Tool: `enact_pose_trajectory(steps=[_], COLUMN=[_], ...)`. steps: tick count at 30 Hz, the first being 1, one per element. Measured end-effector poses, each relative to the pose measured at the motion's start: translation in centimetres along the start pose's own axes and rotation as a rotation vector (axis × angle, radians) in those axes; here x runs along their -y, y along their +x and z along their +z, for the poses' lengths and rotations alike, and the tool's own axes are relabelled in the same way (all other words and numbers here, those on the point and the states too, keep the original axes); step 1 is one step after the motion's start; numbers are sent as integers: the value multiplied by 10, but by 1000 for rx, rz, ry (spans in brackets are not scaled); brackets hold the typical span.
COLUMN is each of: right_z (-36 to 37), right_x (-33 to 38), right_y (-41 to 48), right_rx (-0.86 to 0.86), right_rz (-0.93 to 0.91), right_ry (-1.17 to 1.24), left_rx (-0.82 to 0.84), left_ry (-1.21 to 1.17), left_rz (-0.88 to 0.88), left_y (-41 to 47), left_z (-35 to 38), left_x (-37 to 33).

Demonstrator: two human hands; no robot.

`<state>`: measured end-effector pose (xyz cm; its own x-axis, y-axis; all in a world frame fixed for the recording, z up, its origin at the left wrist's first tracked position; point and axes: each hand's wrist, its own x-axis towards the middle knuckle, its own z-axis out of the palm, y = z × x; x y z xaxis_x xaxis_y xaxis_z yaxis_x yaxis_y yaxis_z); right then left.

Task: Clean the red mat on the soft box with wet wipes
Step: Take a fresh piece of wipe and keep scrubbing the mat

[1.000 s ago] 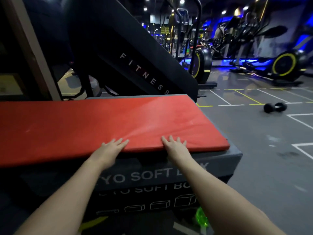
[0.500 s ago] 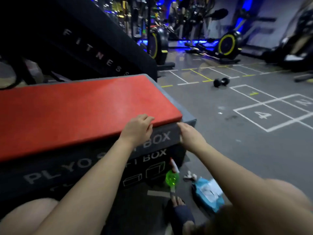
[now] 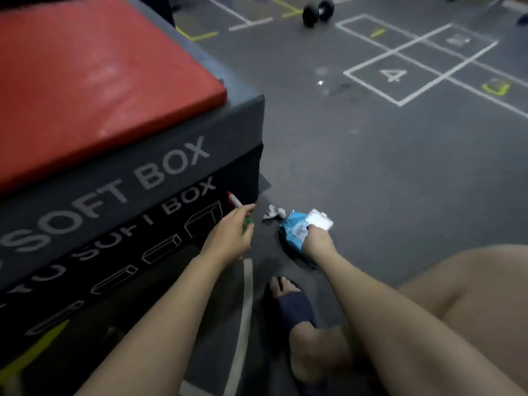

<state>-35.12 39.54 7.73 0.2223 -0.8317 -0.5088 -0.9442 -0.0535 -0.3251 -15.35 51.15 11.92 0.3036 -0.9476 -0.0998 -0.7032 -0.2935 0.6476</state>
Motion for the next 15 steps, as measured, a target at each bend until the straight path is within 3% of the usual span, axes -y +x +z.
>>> enact_pose_trajectory(steps=[3,15], right_z=[22,56], right_x=[-30,-57], right_y=[14,96], right_rx=[-158,-274], right_rz=[20,23], right_ry=[98,168], left_rx=[54,190], left_ry=[-100,-223], left_rz=[-50,-152], left_y=[8,46], left_z=[27,94], left_x=[12,52])
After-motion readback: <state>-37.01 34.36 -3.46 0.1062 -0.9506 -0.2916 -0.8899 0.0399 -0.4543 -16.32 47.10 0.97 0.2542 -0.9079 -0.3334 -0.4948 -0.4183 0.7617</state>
